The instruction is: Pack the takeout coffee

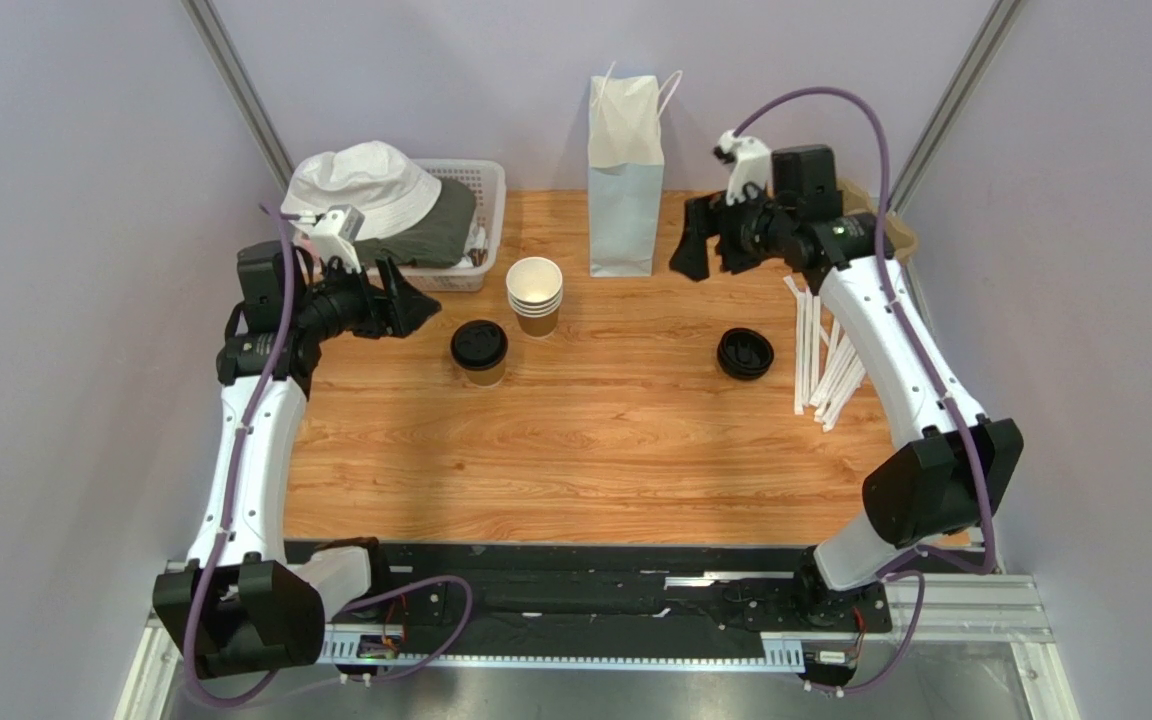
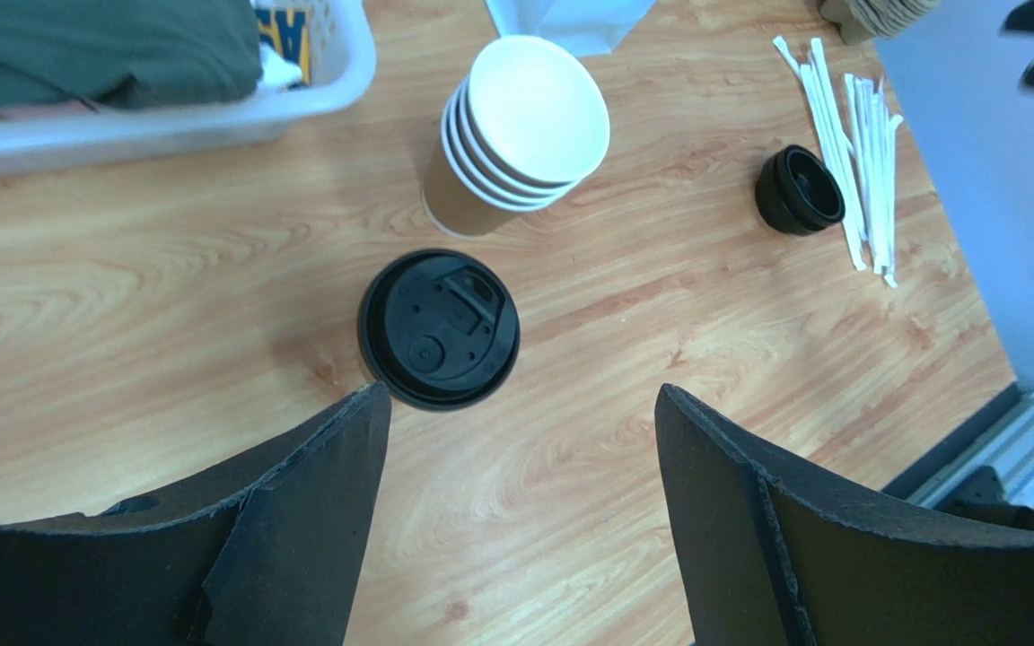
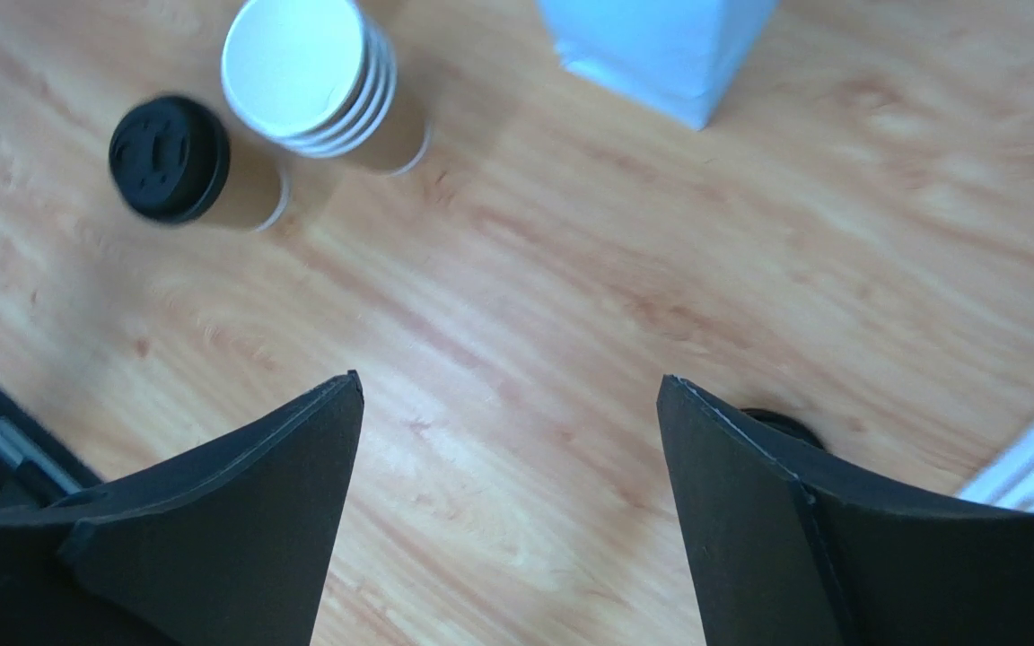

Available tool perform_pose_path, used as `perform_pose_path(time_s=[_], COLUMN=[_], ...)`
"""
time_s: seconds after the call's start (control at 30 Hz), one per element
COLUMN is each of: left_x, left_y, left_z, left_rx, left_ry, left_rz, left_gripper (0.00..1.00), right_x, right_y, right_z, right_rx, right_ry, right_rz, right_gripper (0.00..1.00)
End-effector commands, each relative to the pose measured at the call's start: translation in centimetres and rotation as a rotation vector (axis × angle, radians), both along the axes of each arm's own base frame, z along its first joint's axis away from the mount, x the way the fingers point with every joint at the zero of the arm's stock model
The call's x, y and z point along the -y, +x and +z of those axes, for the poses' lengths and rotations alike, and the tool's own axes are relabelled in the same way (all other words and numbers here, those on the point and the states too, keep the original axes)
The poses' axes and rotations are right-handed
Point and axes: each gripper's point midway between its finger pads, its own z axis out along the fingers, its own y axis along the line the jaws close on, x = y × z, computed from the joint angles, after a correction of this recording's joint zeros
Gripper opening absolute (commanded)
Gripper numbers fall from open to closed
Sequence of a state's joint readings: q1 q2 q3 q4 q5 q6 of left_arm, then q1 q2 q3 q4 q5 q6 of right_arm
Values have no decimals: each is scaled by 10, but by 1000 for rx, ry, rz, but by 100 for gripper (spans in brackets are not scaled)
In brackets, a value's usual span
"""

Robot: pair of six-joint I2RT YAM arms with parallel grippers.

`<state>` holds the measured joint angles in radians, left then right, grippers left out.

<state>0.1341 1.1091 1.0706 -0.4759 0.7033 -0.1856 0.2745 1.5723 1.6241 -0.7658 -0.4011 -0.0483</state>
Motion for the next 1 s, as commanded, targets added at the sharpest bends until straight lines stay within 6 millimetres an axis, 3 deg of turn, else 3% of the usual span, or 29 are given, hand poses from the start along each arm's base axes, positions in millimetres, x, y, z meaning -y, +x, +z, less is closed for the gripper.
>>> perform_pose_path(time_s=[0.0, 0.1, 0.17, 0.2, 0.27, 0.3, 0.37, 0.4, 0.43, 0.47, 0.5, 0.53, 0.57, 0.63, 0.7, 0.73, 0.97], left_x=[-6, -6, -6, -6, -4, -2, 2, 3, 5, 5, 6, 7, 8, 11, 12, 13, 12], left_y=[10, 9, 9, 8, 7, 6, 6, 7, 7, 10, 11, 12, 15, 16, 18, 19, 26], left_z=[29, 34, 35, 35, 36, 36, 34, 36, 36, 36, 36, 34, 33, 31, 25, 22, 17], left_rx=[125, 151, 154, 151, 151, 149, 142, 144, 142, 145, 139, 136, 140, 134, 115, 107, 88], left_ry=[75, 95, 97, 95, 83, 74, 58, 48, 36, 30, 17, 11, 8, -7, -14, -16, -17], left_rz=[-5, -14, -15, -18, -27, -35, -53, -55, -64, -66, -64, -67, -67, -69, -71, -72, -65], left_gripper=[81, 81, 81, 81, 80, 80, 79, 79, 78, 78, 77, 77, 77, 77, 76, 76, 76], right_x=[30, 71, 110, 141, 166, 188, 209, 231, 240, 250, 265, 274, 283, 295, 305, 308, 324], right_y=[33, 57, 69, 77, 78, 83, 80, 85, 81, 86, 84, 90, 96, 106, 117, 124, 162], right_z=[50, 41, 41, 32, 33, 19, 12, -9, -18, -12, -22, -40, -37, -55, -56, -68, -88], right_rx=[122, 90, 88, 65, 60, 24, -4, -59, -95, -76, -118, -156, -137, -161, -132, -144, -81], right_ry=[0, 2, -21, -36, -81, -103, -170, -184, -205, -222, -250, -269, -292, -320, -357, -363, -349], right_rz=[-143, -247, -324, -379, -379, -392, -333, -351, -334, -341, -361, -363, -367, -369, -378, -380, -461], right_gripper=[86, 85, 84, 84, 84, 84, 83, 83, 81, 79, 77, 72, 69, 62, 57, 56, 46])
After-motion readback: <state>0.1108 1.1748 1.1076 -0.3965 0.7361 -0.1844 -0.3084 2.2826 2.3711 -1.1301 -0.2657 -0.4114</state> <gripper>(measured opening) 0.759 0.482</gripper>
